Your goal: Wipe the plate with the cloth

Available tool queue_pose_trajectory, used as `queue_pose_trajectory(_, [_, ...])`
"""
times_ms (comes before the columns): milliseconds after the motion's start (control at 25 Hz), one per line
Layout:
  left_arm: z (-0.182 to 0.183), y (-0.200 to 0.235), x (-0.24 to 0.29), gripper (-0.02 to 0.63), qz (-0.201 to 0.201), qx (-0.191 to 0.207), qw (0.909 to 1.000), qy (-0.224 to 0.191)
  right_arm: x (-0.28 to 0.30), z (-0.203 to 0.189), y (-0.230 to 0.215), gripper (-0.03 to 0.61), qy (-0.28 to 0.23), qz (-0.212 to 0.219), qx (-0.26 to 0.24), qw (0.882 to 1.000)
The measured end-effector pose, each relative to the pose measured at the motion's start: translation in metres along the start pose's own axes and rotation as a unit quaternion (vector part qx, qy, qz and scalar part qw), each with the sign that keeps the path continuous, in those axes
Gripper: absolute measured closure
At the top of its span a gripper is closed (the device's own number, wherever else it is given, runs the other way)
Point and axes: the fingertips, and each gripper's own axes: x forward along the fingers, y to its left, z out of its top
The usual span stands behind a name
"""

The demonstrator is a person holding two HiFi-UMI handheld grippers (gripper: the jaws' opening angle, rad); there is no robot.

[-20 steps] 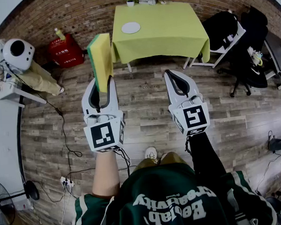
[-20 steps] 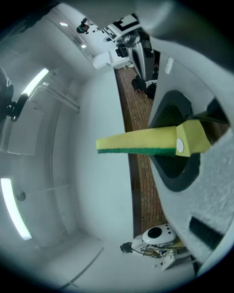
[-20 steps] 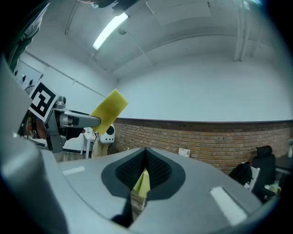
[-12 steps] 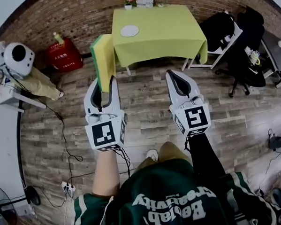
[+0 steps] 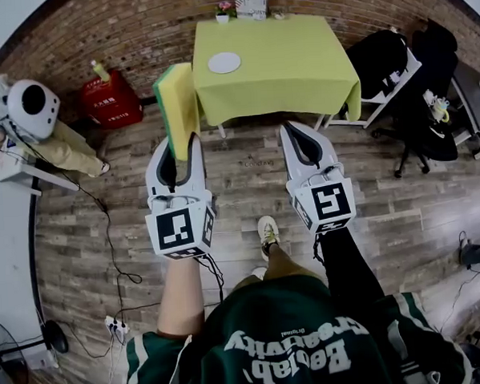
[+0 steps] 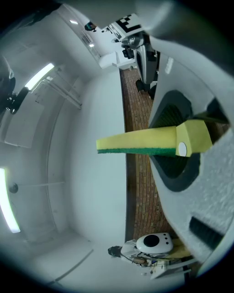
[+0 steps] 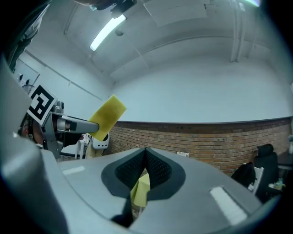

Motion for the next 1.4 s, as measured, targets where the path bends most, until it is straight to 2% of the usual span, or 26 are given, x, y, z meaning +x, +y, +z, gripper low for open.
queue_pose_trajectory(400, [-0.011,0.023,0.097,0.474,0.004,0.004,0.9999,0.009,0.099,-0.009,-0.054,0.566,-0.004,0.002,0.003,1.000])
queue_pose_trajectory(760, [-0.023,0.030,0.169,0.474,0.010,0.000,0.9996,0.028,0.160,-0.022,-0.090,0.566,0.001,0.010,0.003,1.000])
queue_pose_trajectory(1080, [-0.033,0.024,0.211,0.474,0.024,-0.003,0.9991,0.034,0.196,-0.035,-0.126,0.566,0.005,0.020,0.009,1.000])
queue_pose_trajectory(1400, [-0.043,0.034,0.234,0.472,0.035,0.007,0.9979,0.053,0.222,-0.045,-0.138,0.566,0.007,0.028,0.027,0.999])
